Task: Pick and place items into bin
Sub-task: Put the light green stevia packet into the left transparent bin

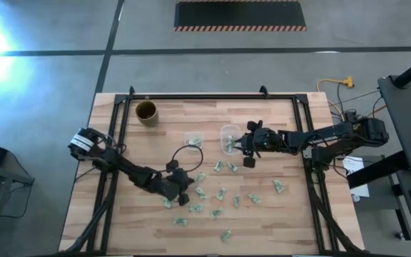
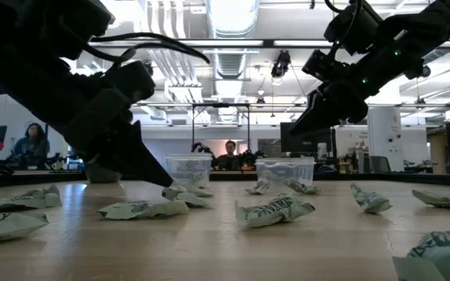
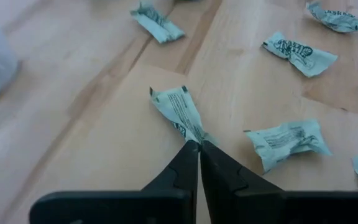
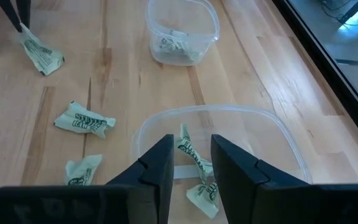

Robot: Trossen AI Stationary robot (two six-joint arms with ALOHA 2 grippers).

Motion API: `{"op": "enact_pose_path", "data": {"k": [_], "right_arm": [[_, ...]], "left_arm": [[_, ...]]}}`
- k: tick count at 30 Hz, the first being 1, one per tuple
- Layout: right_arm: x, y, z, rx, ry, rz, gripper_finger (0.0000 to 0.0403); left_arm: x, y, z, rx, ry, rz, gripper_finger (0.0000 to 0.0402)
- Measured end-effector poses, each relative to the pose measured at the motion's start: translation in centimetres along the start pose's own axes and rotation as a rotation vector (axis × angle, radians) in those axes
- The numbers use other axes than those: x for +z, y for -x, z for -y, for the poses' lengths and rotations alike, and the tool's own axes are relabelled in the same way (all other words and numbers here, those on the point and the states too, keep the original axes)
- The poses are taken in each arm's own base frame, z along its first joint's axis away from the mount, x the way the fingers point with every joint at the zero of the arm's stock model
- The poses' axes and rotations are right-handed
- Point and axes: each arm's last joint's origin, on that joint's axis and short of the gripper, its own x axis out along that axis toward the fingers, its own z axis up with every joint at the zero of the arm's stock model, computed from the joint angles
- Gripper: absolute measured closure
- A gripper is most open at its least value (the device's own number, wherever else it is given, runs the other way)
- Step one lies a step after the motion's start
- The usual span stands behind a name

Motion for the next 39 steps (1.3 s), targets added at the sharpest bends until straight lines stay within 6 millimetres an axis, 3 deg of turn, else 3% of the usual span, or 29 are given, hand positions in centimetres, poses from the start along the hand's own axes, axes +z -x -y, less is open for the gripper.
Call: {"op": "enact_pose_path", "data": {"k": [15, 21, 25, 33, 39], "right_arm": [[0.0, 0.0, 0.0, 0.0, 0.0, -0.002, 0.0319], [0.0, 0.0, 0.0, 0.0, -0.004, -0.001, 0.0314], [0.0, 0.0, 0.0, 0.0, -0.011, -0.001, 0.0316], [0.0, 0.0, 0.0, 0.0, -0.015, 0.002, 0.0324], [0.1, 0.0, 0.0, 0.0, -0.02, 0.006, 0.032]], "left_arm": [[2.6, 2.3, 0.2, 0.055, -0.077, 0.143, 0.0402], [2.0, 2.4, -0.2, 0.007, -0.028, 0.101, 0.0399], [1.7, 2.1, -0.3, -0.018, -0.015, 0.069, 0.0365], [1.7, 1.9, -0.5, -0.021, -0.002, 0.065, 0.0252], [1.2, 1.1, -0.4, -0.011, 0.012, 0.044, 0.0223]]}}
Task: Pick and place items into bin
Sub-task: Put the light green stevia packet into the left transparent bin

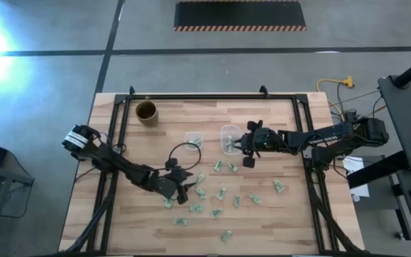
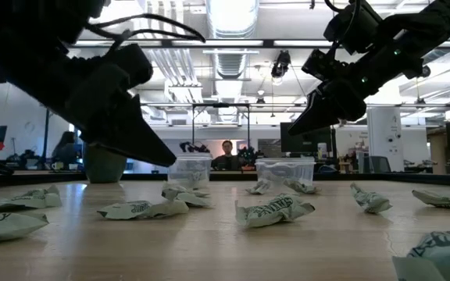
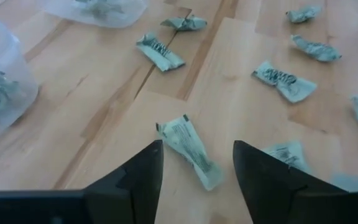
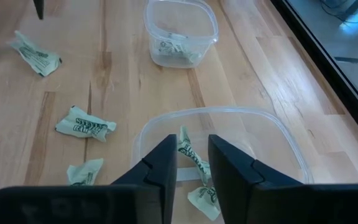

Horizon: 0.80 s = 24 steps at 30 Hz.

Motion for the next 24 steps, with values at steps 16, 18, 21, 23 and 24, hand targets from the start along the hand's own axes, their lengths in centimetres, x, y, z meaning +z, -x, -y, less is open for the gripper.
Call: {"op": "enact_pose_path", "data": {"k": [16, 18, 21, 23, 24], "right_arm": [[0.0, 0.0, 0.0, 0.0, 0.0, 0.0, 0.0328], [0.0, 0.0, 0.0, 0.0, 0.0, 0.0, 0.0326], [0.0, 0.0, 0.0, 0.0, 0.0, 0.0, 0.0323], [0.0, 0.0, 0.0, 0.0, -0.002, 0.0, 0.0321], [0.0, 0.0, 0.0, 0.0, -0.002, 0.0, 0.0321]], "left_arm": [[-1.0, -1.9, 0.5, 0.0, 0.002, -0.009, 0.0222], [-1.1, -2.1, 0.5, 0.003, -0.001, -0.015, 0.0222], [-1.2, -2.2, 0.4, 0.006, 0.002, -0.019, 0.0223], [-1.3, -2.2, 0.4, 0.009, 0.015, -0.022, 0.0229], [-1.3, -2.2, 0.3, 0.012, 0.018, -0.025, 0.0235]]}}
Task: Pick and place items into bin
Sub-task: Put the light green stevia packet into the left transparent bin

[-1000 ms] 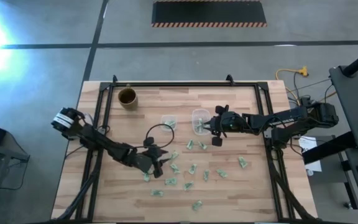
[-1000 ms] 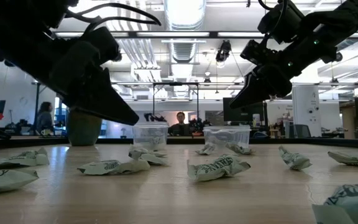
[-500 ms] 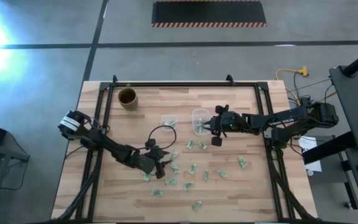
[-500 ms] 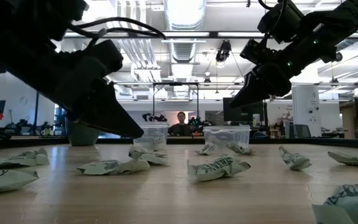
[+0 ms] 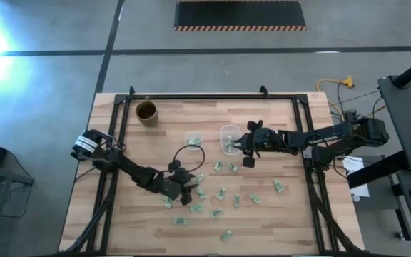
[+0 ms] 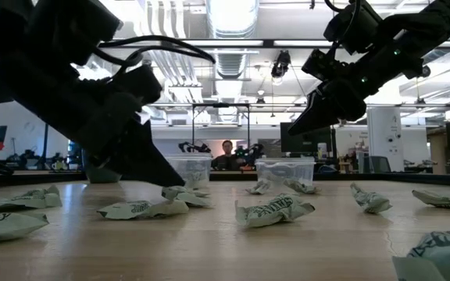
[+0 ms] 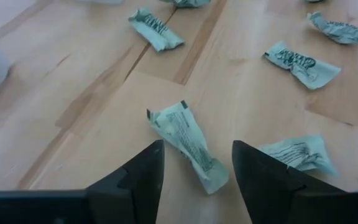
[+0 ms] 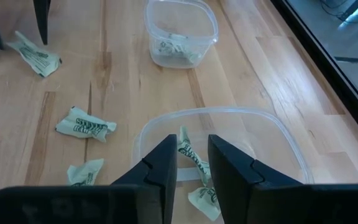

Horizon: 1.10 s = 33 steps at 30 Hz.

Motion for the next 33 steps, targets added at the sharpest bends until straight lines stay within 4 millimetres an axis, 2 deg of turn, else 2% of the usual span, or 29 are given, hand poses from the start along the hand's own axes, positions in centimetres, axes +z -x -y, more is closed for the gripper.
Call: {"op": "enact_pose_path", "data": {"k": [15, 33], "right_arm": [[0.02, 0.0, 0.0, 0.0, -0.003, 0.0, 0.0325], [0.04, 0.0, 0.01, -0.001, -0.004, 0.001, 0.0335]], "left_arm": [[-0.11, -0.05, -0.13, 0.001, 0.001, -0.005, 0.0395], [0.14, 0.07, -0.1, 0.008, -0.018, 0.008, 0.0401]]}}
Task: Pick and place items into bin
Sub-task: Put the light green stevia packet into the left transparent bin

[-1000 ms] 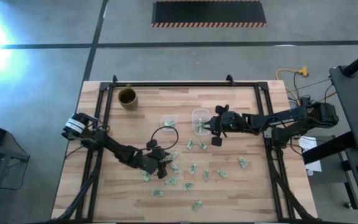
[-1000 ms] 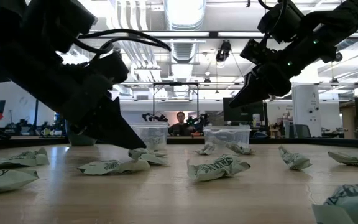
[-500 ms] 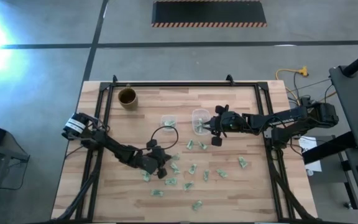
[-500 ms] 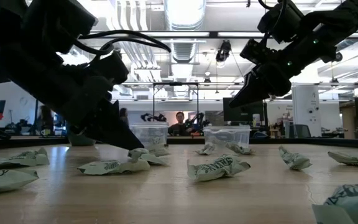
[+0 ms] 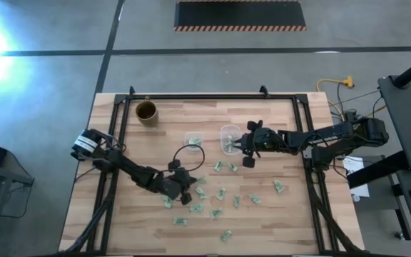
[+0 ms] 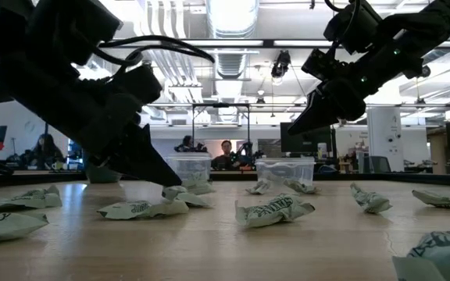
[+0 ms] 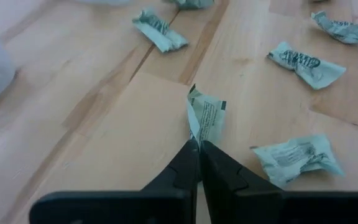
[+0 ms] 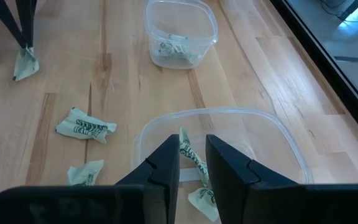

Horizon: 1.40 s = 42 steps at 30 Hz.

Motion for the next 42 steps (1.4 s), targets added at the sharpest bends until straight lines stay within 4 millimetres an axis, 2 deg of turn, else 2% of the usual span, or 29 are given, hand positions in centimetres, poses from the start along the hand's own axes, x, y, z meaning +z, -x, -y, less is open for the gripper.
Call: {"op": "enact_pose_path", "data": {"k": [9, 16, 20, 26, 32, 42], "right_arm": [[0.0, 0.0, 0.0, 0.0, 0.003, -0.001, 0.0335], [0.0, 0.0, 0.0, 0.0, 0.003, -0.002, 0.0335], [0.0, 0.0, 0.0, 0.0, 0.003, -0.001, 0.0335], [0.0, 0.0, 0.0, 0.0, 0.003, -0.001, 0.0335], [0.0, 0.0, 0.0, 0.0, 0.003, 0.0, 0.0335], [-0.1, 0.0, 0.0, 0.0, 0.009, -0.003, 0.0335]], "left_arm": [[1.4, 0.9, 0.0, 0.04, -0.028, 0.075, 0.0402], [3.6, 2.3, -0.5, 0.163, -0.111, 0.195, 0.0402], [5.1, 2.9, -1.8, 0.289, -0.145, 0.228, 0.0402], [6.5, 1.9, -5.1, 0.418, -0.132, 0.202, 0.0401], [7.6, 0.8, -7.7, 0.417, -0.101, 0.164, 0.0401], [7.5, 0.5, -8.8, 0.422, -0.105, 0.111, 0.0401]]}}
